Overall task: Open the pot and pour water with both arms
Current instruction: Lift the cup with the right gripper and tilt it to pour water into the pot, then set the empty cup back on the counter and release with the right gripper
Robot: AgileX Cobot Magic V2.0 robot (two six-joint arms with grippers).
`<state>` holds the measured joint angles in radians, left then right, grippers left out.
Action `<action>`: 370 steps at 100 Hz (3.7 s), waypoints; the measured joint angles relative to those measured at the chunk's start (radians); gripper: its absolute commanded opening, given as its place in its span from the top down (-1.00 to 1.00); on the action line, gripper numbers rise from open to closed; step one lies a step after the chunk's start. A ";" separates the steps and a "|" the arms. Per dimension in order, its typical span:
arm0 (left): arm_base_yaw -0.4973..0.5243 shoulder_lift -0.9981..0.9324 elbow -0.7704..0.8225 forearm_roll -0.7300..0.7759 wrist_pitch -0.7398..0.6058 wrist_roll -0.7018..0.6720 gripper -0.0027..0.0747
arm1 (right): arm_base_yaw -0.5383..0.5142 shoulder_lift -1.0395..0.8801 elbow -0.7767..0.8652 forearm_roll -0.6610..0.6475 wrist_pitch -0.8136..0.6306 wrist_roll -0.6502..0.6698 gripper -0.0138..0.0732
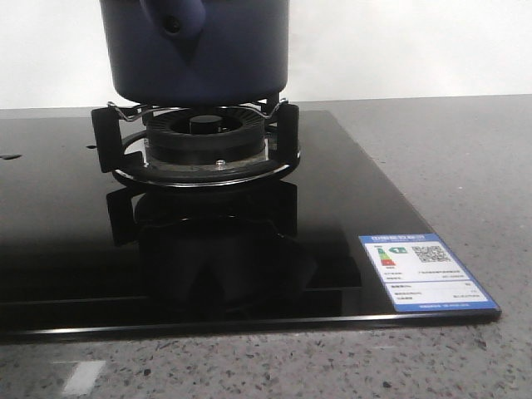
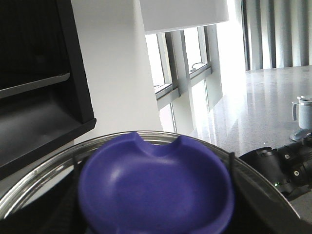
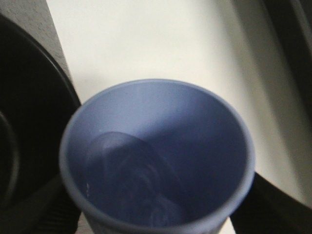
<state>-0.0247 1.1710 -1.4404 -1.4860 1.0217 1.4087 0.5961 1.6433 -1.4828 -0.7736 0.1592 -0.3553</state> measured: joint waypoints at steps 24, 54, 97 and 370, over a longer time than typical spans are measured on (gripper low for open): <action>-0.002 0.000 0.000 0.004 0.000 0.000 0.30 | -0.002 0.012 0.000 -0.153 -0.085 0.000 0.00; -0.002 -0.002 0.000 0.004 0.000 0.000 0.30 | -0.002 0.011 0.000 -0.467 -0.121 -0.001 0.00; -0.002 -0.002 0.000 0.005 0.000 -0.001 0.30 | -0.002 0.011 -0.003 -0.844 -0.107 -0.002 0.00; -0.064 0.063 -0.002 0.192 0.040 -0.001 0.30 | -0.461 -0.558 1.057 0.576 -0.697 0.487 -0.83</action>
<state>-0.0883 1.2341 -1.4419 -1.2938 1.0618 1.4073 0.1354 1.0857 -0.4263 -0.1978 -0.5374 0.1313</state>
